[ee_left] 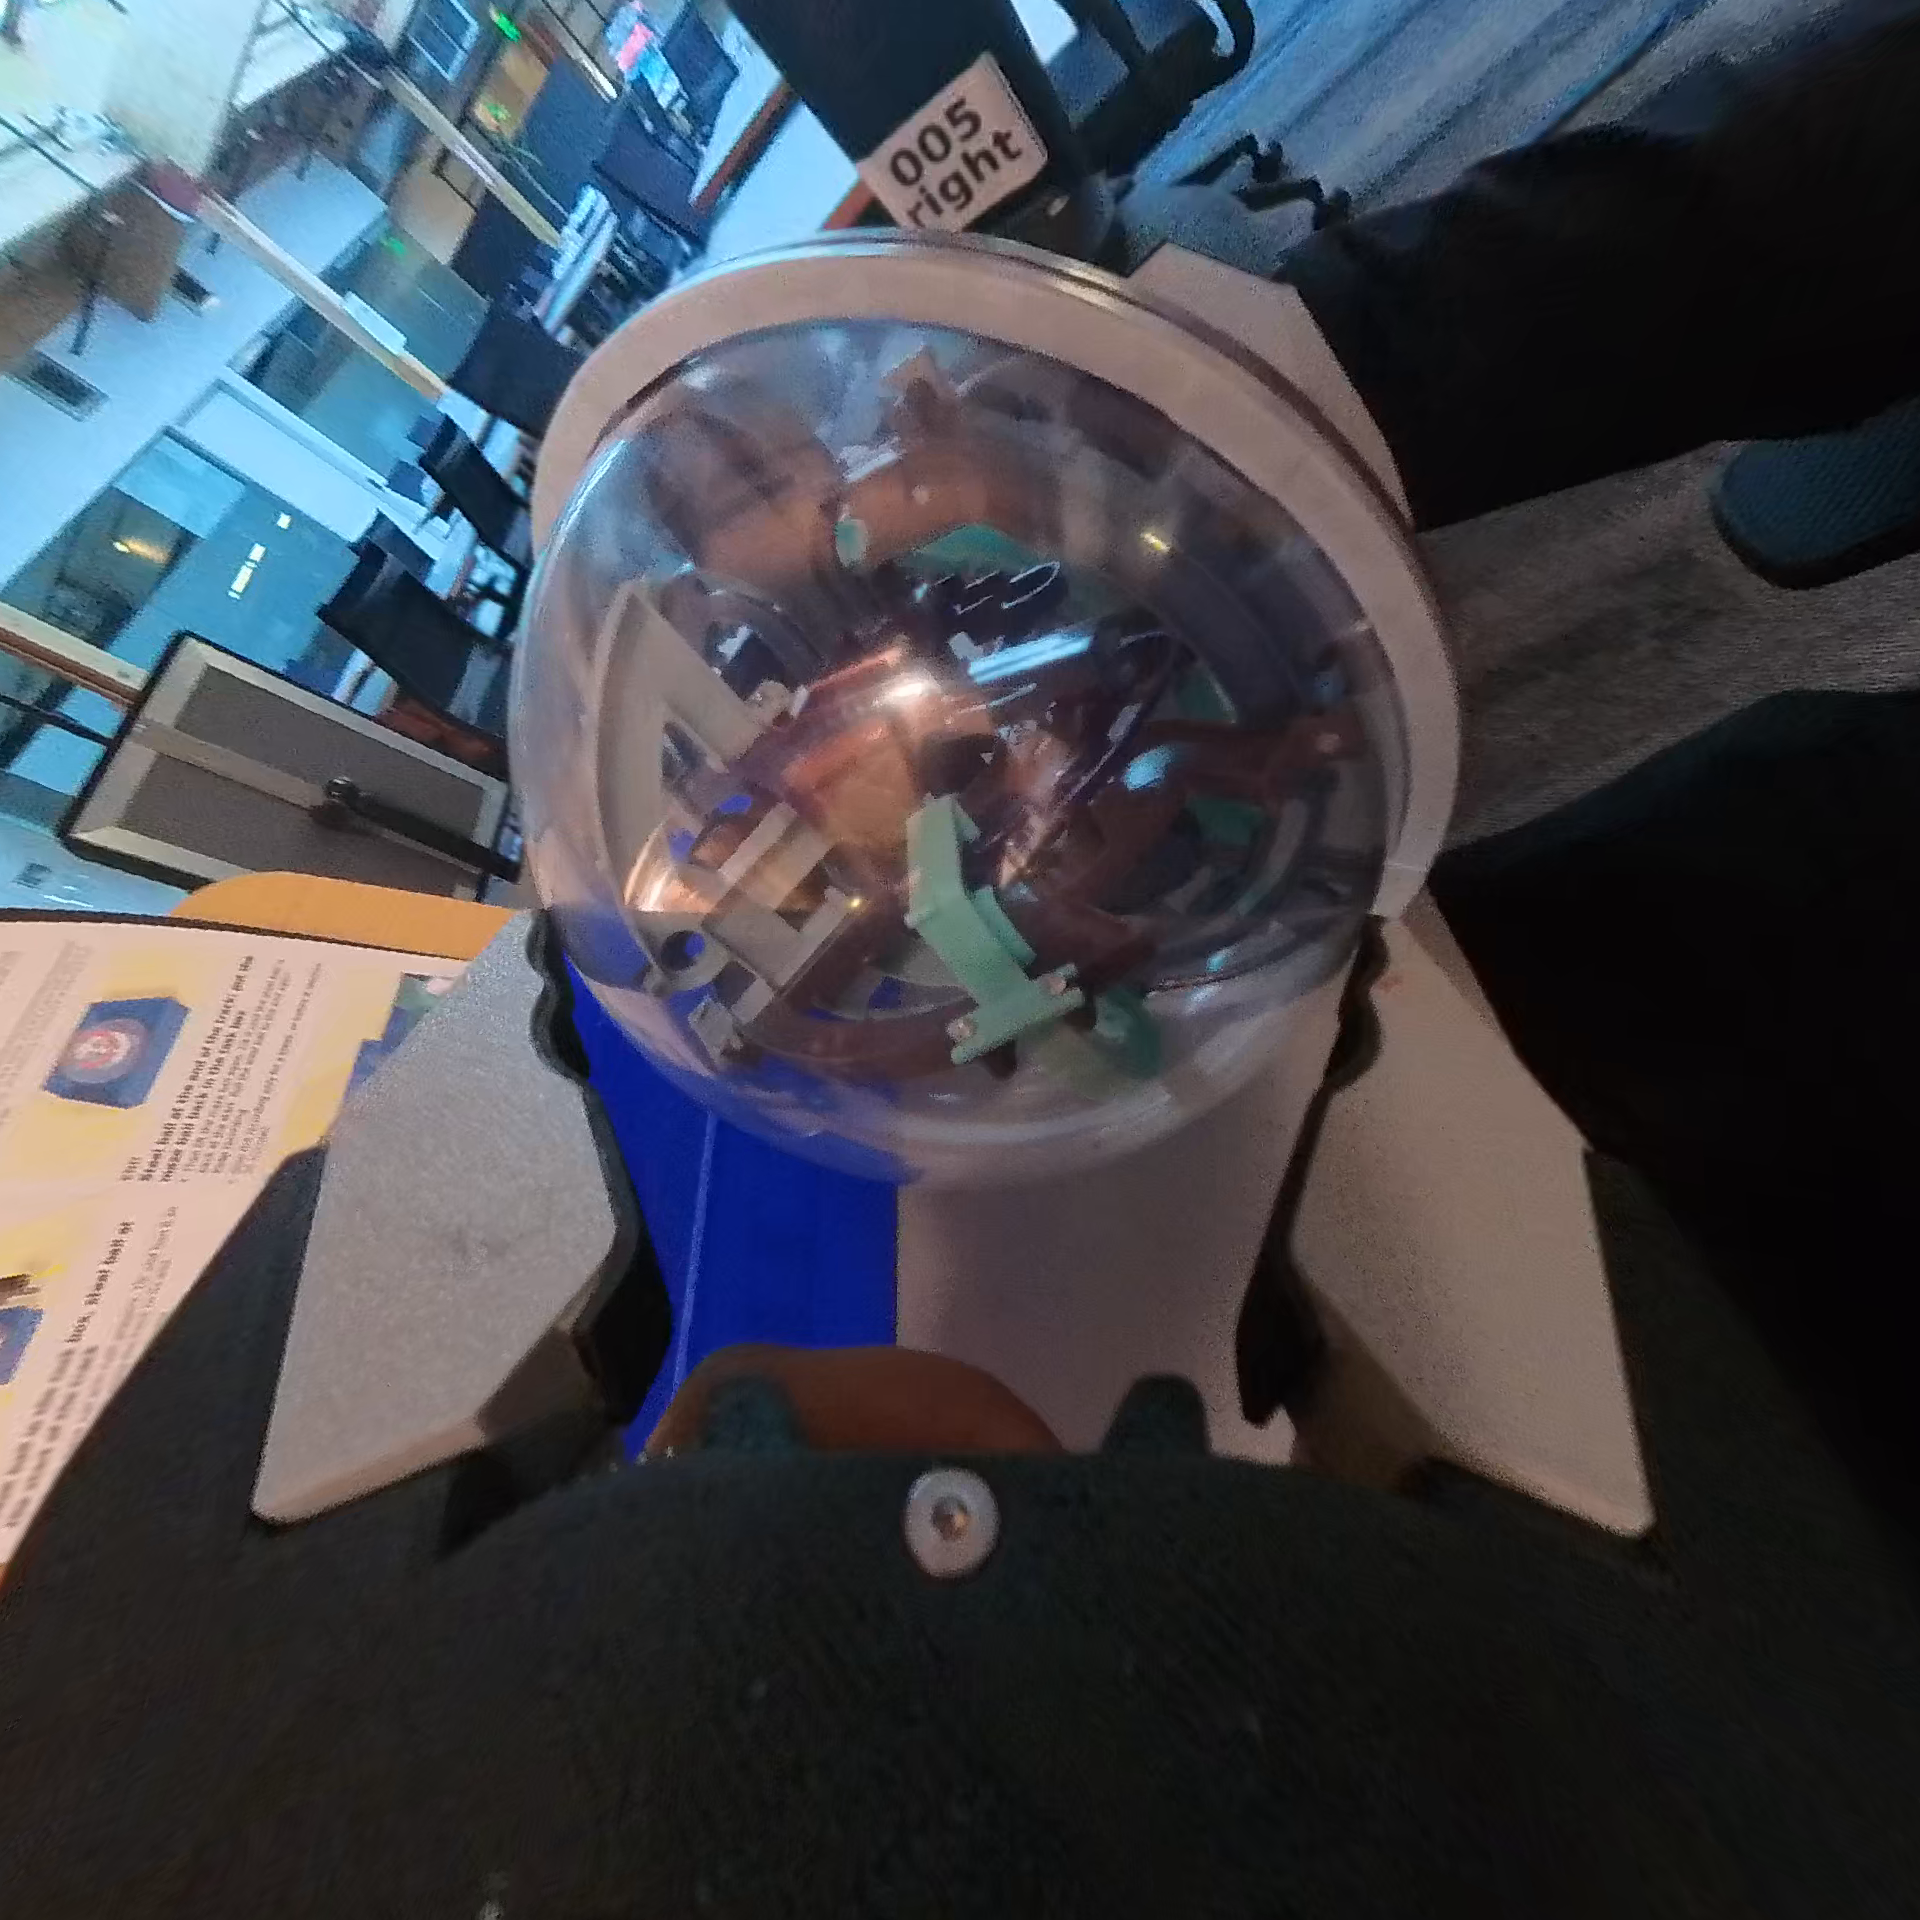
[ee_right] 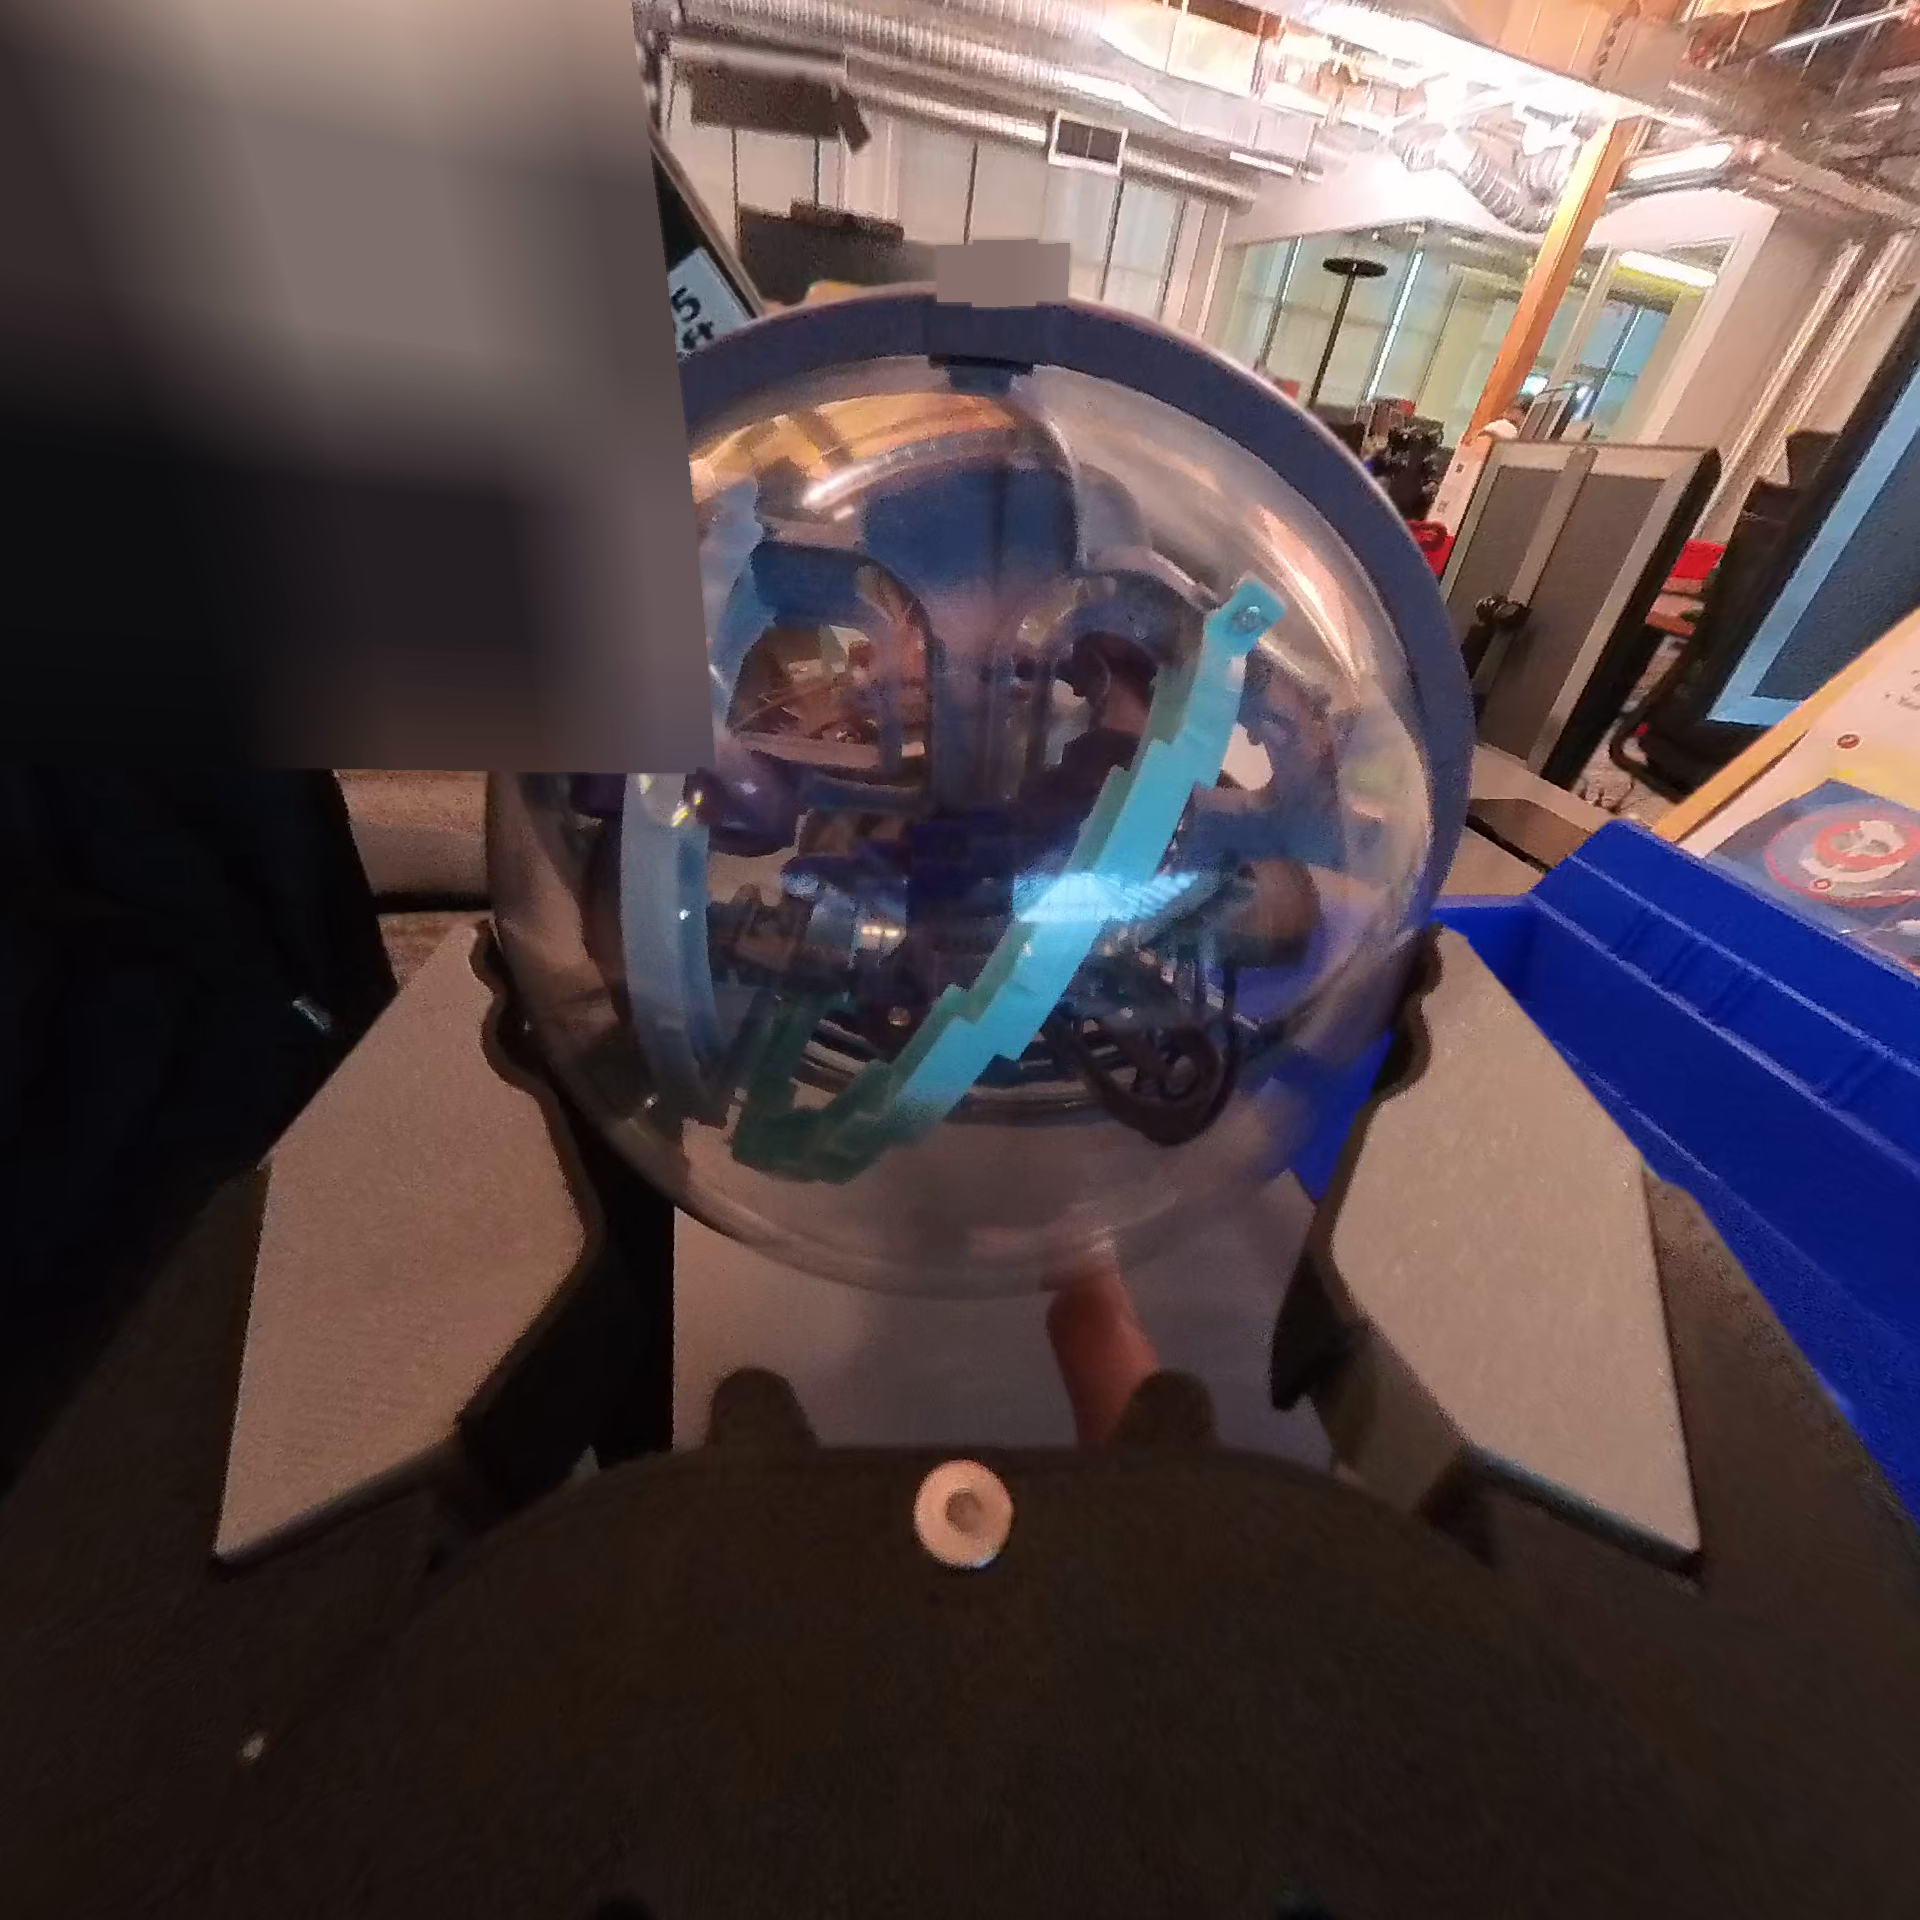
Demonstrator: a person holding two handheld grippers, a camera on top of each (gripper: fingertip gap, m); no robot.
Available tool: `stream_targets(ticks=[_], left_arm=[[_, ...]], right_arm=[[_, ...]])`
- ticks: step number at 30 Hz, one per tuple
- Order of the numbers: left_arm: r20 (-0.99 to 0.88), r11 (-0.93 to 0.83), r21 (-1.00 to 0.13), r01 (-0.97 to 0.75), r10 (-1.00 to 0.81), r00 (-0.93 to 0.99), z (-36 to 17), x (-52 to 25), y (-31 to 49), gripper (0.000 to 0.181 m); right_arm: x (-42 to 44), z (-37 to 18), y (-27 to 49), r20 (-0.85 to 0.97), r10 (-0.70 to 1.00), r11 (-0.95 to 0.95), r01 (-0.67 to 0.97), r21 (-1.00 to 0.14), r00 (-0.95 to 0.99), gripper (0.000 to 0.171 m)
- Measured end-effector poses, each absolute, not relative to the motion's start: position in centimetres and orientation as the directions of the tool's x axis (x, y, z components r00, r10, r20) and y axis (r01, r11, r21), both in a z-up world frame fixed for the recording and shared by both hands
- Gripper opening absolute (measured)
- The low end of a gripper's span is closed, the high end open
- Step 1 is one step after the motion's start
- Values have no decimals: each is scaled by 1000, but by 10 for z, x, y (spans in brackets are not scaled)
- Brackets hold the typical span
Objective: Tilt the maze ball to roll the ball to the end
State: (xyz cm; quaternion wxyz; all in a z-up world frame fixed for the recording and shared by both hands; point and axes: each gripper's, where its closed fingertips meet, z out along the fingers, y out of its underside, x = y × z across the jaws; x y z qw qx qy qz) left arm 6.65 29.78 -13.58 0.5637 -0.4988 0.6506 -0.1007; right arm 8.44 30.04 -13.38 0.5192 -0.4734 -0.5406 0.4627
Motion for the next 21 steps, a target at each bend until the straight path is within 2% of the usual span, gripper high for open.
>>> stream_targets(ticks=[9, 16, 21], left_arm=[[-685, 531, -678, -509, -708, 173, -122, 69, 297, 143], [-684, 533, -673, -513, -712, 158, -118, 68, 293, 143], [-678, 537, -677, -503, -721, 142, -112, 69, 287, 143]], right_arm=[[87, -118, 297, 212, 977, 211, 126, -969, -7, 157], [86, -114, 295, 200, 980, 200, 76, -977, -17, 158], [86, -111, 290, 179, 983, 178, -19, -984, -47, 158]])
